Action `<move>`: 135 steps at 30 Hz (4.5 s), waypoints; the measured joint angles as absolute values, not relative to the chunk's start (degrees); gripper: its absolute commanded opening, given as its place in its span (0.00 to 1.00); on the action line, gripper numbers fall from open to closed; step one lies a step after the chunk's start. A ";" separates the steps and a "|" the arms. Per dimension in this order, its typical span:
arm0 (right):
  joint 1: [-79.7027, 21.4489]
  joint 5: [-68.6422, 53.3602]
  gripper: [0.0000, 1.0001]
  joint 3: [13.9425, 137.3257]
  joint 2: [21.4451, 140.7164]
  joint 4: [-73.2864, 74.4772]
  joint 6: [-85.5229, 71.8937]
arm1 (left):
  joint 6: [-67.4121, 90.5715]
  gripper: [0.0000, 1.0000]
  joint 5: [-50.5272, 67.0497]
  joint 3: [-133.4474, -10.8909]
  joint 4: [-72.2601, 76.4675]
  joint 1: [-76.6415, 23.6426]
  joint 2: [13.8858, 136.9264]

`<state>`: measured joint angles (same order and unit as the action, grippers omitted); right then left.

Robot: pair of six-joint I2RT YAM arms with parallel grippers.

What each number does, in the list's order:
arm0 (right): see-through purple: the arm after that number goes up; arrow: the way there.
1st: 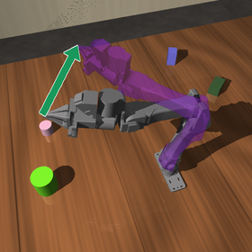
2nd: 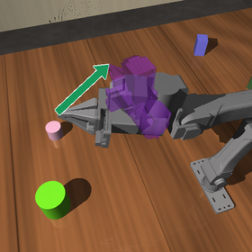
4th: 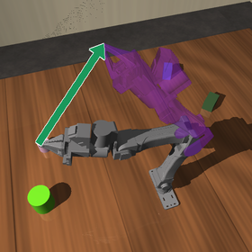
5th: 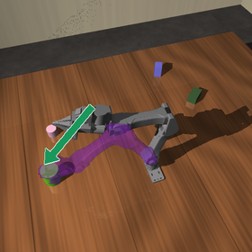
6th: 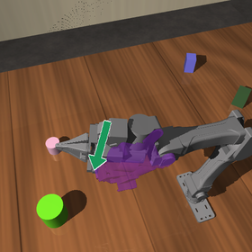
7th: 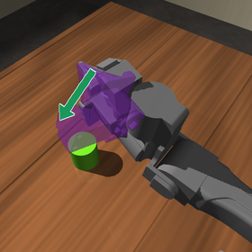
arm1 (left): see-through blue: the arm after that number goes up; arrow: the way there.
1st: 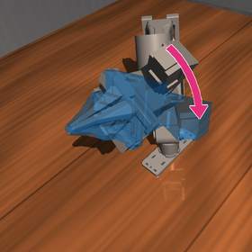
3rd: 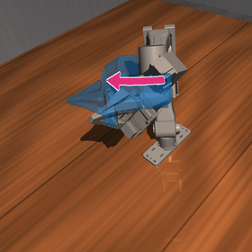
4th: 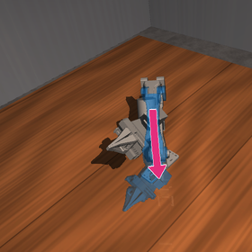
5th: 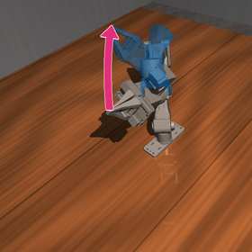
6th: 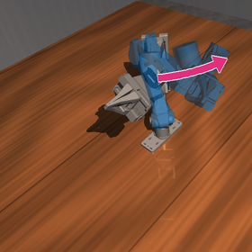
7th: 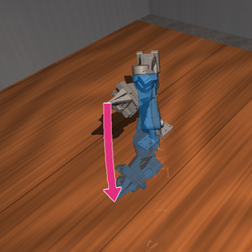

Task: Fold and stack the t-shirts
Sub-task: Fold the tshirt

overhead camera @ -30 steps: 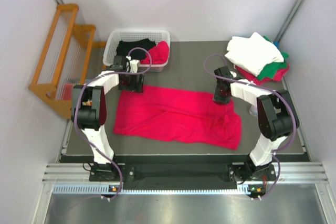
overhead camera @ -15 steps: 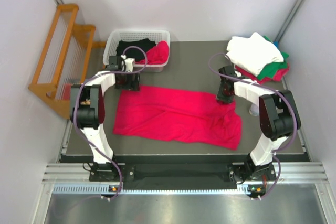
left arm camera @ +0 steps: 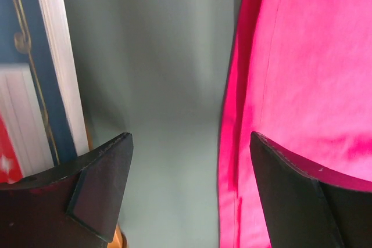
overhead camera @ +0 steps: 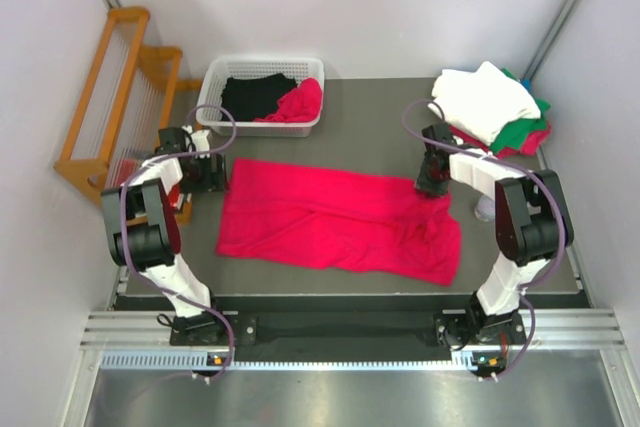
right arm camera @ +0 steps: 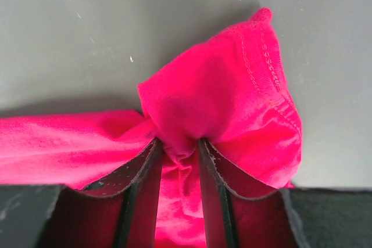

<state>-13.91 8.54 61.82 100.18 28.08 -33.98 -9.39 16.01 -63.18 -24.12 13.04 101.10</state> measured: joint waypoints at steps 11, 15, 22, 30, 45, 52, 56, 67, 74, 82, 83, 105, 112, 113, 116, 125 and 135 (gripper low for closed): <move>-12.08 5.76 0.29 68.86 105.47 31.14 -32.05 | -9.13 0.86 18.70 -62.37 -27.18 13.85 97.86; -11.40 5.04 0.29 73.08 108.57 31.35 -31.42 | -8.60 0.86 20.49 -63.53 -28.42 13.85 97.36; -10.66 3.88 0.29 81.06 114.34 31.77 -29.82 | -7.79 0.87 22.33 -66.02 -29.45 11.46 93.23; -10.20 1.58 0.46 84.58 116.88 30.72 -28.95 | -7.25 0.87 20.01 -67.40 -29.32 0.64 92.88; -13.91 2.96 0.81 72.27 93.10 29.45 -28.71 | -5.89 0.85 16.53 -70.63 -26.65 -3.53 106.85; -19.25 1.15 0.79 59.16 85.60 28.80 -28.73 | -6.04 0.85 16.71 -70.59 -25.12 -2.11 107.31; -20.82 -0.67 0.77 52.69 85.62 29.17 -28.77 | -5.98 0.85 18.28 -70.26 -24.14 -0.64 107.31; -22.13 -1.19 0.74 50.22 85.49 28.95 -28.71 | -6.13 0.85 20.73 -68.07 -22.24 1.61 106.00; -26.26 -0.91 0.73 50.22 85.49 28.95 -28.75 | -6.17 0.85 20.60 -66.85 -22.81 1.89 104.71; -27.64 1.65 0.56 50.74 87.83 27.81 -28.53 | -6.81 0.85 19.42 -65.06 -24.88 0.86 102.63; -27.64 1.96 0.50 50.92 88.53 27.55 -28.27 | -6.96 0.85 19.29 -64.86 -25.10 0.80 102.45; -29.30 7.49 0.06 58.52 90.61 30.57 -25.61 | -7.66 0.85 18.57 -62.89 -24.84 0.71 100.99; -34.09 6.09 0.33 55.37 84.34 34.11 -26.06 | -7.68 0.85 18.55 -62.89 -24.86 0.71 100.99; -34.48 5.85 0.43 54.13 83.50 34.41 -26.28 | -7.68 0.85 18.55 -62.89 -24.86 0.71 100.99; -34.89 5.37 0.71 50.81 82.61 35.59 -27.44 | -7.68 0.85 18.52 -62.98 -24.97 0.71 100.99; -33.63 7.77 0.81 53.74 82.63 40.05 -29.15 | -7.73 0.85 18.33 -63.22 -25.74 0.71 100.99; -24.01 10.02 0.78 78.91 90.41 36.25 -28.05 | -8.75 0.85 17.41 -63.22 -27.20 0.71 100.55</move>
